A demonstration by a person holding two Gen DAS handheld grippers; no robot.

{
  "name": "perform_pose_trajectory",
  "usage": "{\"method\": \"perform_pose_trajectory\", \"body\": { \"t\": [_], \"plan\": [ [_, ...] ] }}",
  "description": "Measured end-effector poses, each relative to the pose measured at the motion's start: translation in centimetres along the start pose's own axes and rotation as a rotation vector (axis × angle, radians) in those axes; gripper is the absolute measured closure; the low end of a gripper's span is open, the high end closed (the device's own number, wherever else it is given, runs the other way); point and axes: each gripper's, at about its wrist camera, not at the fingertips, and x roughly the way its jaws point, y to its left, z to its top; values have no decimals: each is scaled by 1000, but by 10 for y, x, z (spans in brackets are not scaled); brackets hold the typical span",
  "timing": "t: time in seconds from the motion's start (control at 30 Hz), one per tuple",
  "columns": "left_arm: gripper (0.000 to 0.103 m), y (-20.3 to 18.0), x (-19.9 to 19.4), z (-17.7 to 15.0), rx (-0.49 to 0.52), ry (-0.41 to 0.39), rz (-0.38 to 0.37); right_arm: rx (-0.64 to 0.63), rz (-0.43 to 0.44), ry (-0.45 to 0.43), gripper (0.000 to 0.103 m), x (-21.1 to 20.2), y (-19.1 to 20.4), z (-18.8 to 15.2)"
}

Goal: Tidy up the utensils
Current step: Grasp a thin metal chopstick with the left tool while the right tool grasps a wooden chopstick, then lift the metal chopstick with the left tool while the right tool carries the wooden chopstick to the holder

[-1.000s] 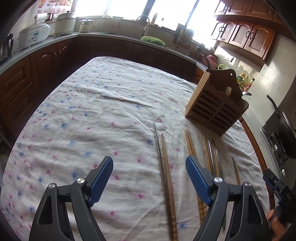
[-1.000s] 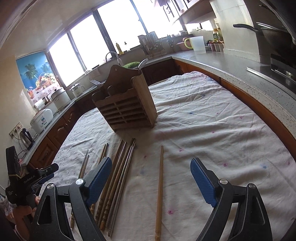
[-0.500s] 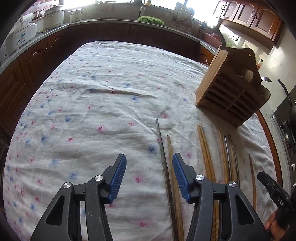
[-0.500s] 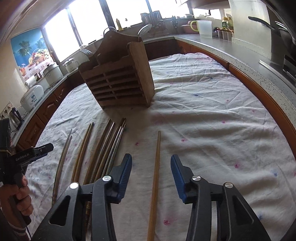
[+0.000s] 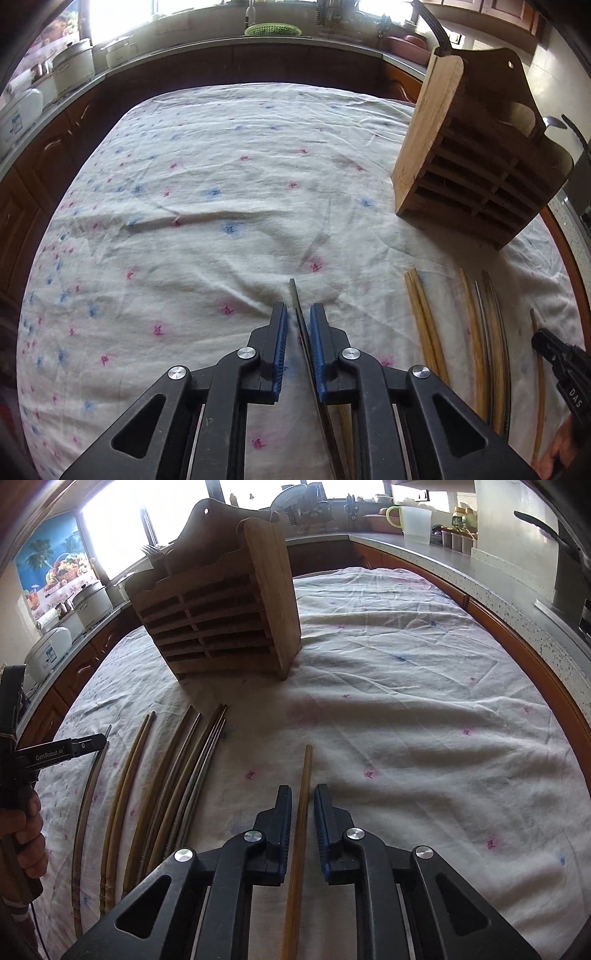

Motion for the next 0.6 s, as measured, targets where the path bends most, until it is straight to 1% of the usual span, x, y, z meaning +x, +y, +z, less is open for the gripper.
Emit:
{"method": "perform_pose_trajectory", "body": {
  "t": [0.07,0.13,0.23,0.3,0.37,0.47,0.6],
  "plan": [
    [98,-5,1,-1,31,-4,5,-11,-5,-5,96,2,1,1],
    [99,-3,1,-2,33,-9,-15,-19,-6,-8,96,2,3,1],
    [100,11,-3,-7,-21,-8,-117,8,27,-6,97,0,-1,1],
    [101,19,-9,-12,-45,-20,-148,30,53,-8,98,-3,-4,1],
    [101,28,-19,-18,-74,-33,-185,37,64,-18,98,-8,-4,0],
    [101,36,-35,-24,-98,-61,-219,39,90,-36,98,-19,0,1],
    [101,45,-71,-31,-112,-117,-264,29,117,-72,98,-36,8,4]
  ]
}}
